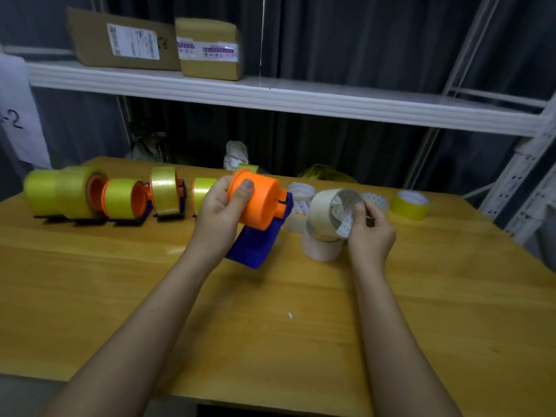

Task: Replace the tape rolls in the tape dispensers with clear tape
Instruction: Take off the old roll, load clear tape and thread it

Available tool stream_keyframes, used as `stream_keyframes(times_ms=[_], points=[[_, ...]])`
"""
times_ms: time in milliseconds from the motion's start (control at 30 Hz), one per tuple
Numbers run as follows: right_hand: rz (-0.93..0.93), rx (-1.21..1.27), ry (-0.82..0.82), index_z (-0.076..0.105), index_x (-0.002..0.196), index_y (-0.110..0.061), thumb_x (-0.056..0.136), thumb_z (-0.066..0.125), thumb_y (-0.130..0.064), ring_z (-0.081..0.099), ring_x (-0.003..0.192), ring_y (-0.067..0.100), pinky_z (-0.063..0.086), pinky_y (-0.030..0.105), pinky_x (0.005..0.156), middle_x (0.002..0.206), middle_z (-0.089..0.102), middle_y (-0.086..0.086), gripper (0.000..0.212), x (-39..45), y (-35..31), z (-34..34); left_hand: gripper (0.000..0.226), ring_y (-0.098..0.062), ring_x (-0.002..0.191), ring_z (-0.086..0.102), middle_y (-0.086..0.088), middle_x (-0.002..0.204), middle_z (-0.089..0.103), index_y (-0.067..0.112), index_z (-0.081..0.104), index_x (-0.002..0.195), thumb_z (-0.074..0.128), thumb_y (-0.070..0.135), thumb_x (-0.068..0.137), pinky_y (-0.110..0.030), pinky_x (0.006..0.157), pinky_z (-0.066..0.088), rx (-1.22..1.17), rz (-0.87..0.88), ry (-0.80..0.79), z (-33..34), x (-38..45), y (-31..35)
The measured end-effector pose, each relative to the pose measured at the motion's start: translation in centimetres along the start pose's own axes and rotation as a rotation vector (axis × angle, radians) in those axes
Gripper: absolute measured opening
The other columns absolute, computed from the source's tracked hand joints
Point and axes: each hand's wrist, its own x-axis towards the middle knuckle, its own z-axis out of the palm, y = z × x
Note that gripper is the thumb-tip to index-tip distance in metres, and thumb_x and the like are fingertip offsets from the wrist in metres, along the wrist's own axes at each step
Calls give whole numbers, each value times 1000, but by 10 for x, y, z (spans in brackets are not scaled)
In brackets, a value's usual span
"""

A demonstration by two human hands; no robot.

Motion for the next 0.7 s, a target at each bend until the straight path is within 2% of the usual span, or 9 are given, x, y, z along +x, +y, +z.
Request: stream_keyframes(times_ms=[133,200,267,367,433,567,633,700], points=[[8,-84,0,68,116,-8,96,57,-19,61,98,14,43,6,69,110,68,6,25,25,4,-17,14,-4,68,53,1,80,54,26,51,89,49,39,92,-22,59,43,24,86,-13,33,13,22],[47,-173,-4,68,116,-6,96,57,-20,62,99,18,38,12,71,111,67,8,27,43,7,-33,12,0,64,53,5,77,54,27,49,88,49,35,96,-21,57,42,30,108,-18,49,21,28],[92,-288,-25,70,112,-7,95,57,-20,61,103,21,36,16,76,111,69,8,25,60,10,-51,12,5,58,51,8,73,53,26,47,87,48,27,99,-13,54,39,47,134,-27,67,28,32],[177,-379,-56,71,105,-7,94,58,-20,60,98,21,38,23,78,108,70,9,22,81,18,-75,11,8,56,53,9,71,53,22,47,89,46,23,100,-8,51,37,30,133,-57,96,37,35],[225,-433,-88,71,102,-7,92,59,-20,60,102,24,40,26,82,108,70,10,21,94,26,-86,15,7,55,52,8,71,51,24,45,86,46,23,100,-8,51,37,24,124,-57,114,44,33],[280,-544,-280,72,99,-8,90,61,-26,61,103,25,43,30,84,105,70,8,23,117,43,-97,17,7,53,51,6,71,51,25,44,83,46,24,100,-8,50,36,20,94,-79,148,60,24],[271,-568,-279,70,100,-9,91,60,-34,61,99,23,45,32,80,101,69,4,28,128,46,-100,17,7,54,51,6,71,51,25,44,83,46,24,100,-9,50,37,14,77,-87,164,70,20],[227,-588,-235,69,100,-11,92,57,-32,62,95,24,48,34,76,96,69,5,25,140,48,-99,16,2,59,52,4,74,53,26,45,84,46,28,100,-16,54,41,12,70,-106,176,80,15]])
